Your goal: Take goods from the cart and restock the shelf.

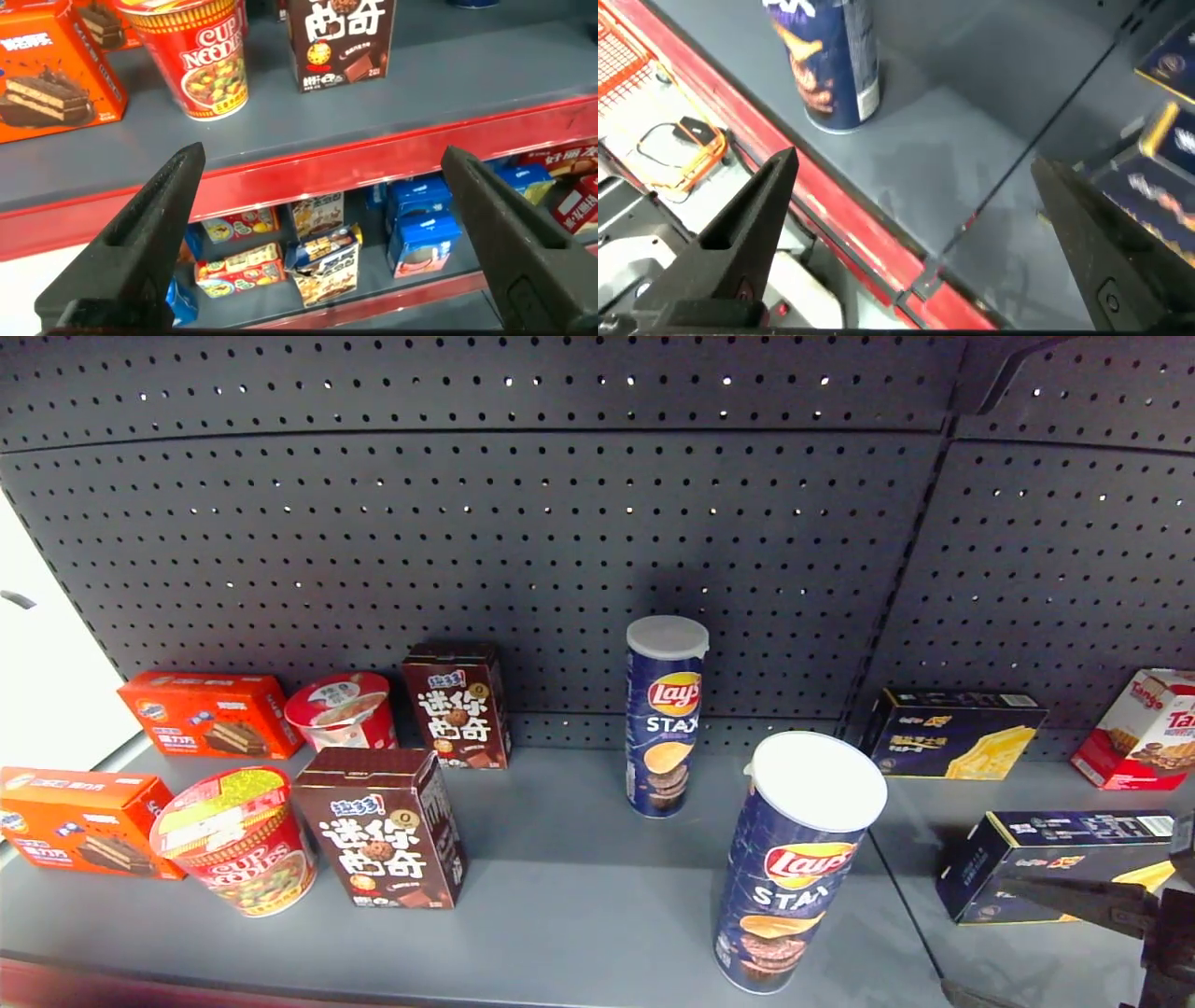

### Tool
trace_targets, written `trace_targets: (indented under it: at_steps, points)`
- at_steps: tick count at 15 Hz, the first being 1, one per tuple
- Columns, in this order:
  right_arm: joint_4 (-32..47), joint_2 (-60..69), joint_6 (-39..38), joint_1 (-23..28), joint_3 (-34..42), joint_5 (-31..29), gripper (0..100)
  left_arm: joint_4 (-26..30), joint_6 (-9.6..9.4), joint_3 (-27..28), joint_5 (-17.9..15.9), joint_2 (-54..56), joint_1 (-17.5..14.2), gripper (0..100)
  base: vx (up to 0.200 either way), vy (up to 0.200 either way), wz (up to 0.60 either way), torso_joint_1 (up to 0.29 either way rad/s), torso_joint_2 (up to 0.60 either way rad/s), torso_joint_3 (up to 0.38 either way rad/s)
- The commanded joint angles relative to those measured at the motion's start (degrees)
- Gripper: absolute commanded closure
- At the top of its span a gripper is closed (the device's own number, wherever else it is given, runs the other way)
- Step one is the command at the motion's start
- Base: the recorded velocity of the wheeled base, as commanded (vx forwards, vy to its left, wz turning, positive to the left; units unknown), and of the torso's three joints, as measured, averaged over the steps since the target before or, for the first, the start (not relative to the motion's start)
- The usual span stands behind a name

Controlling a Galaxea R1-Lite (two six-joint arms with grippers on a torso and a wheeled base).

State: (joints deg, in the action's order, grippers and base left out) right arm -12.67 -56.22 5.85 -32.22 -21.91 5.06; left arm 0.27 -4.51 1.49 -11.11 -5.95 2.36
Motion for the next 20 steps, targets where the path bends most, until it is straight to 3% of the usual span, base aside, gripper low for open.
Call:
trace_targets:
  at_steps: [1, 5, 10, 16, 20]
  points:
    - [-0.25, -4.6, 0.13, -0.21, -3.14, 0.21, 0, 0.0, 0.03, 0.01, -0.06, -0.2, 0.1, 0, 0.0, 0.0, 0.0, 0.0, 0.0, 0.0]
    - [-3.77, 1.47, -0.05, 0.4, -5.34, 3.55, 0, 0.0, 0.03, 0.09, -0.14, -0.12, 0.1, 0, 0.0, 0.0, 0.0, 0.0, 0.0, 0.0]
    - [-3.24, 4.72, 0.13, 3.48, -2.79, 1.62, 0, 0.0, -0.06, 0.09, -0.23, -0.29, 0.27, 0, 0.0, 0.0, 0.0, 0.0, 0.0, 0.0]
    - [-2.1, -8.38, 3.55, 0.58, -2.7, 0.48, 0, 0.0, 0.03, 0.09, -0.14, -0.29, 0.1, 0, 0.0, 0.0, 0.0, 0.0, 0.0, 0.0]
    - [-2.28, -16.46, 3.29, 0.67, -7.19, -1.28, 0, 0.0, 0.12, 0.09, 0.03, 0.32, -0.26, 0, 0.0, 0.0, 0.0, 0.0, 0.0, 0.0]
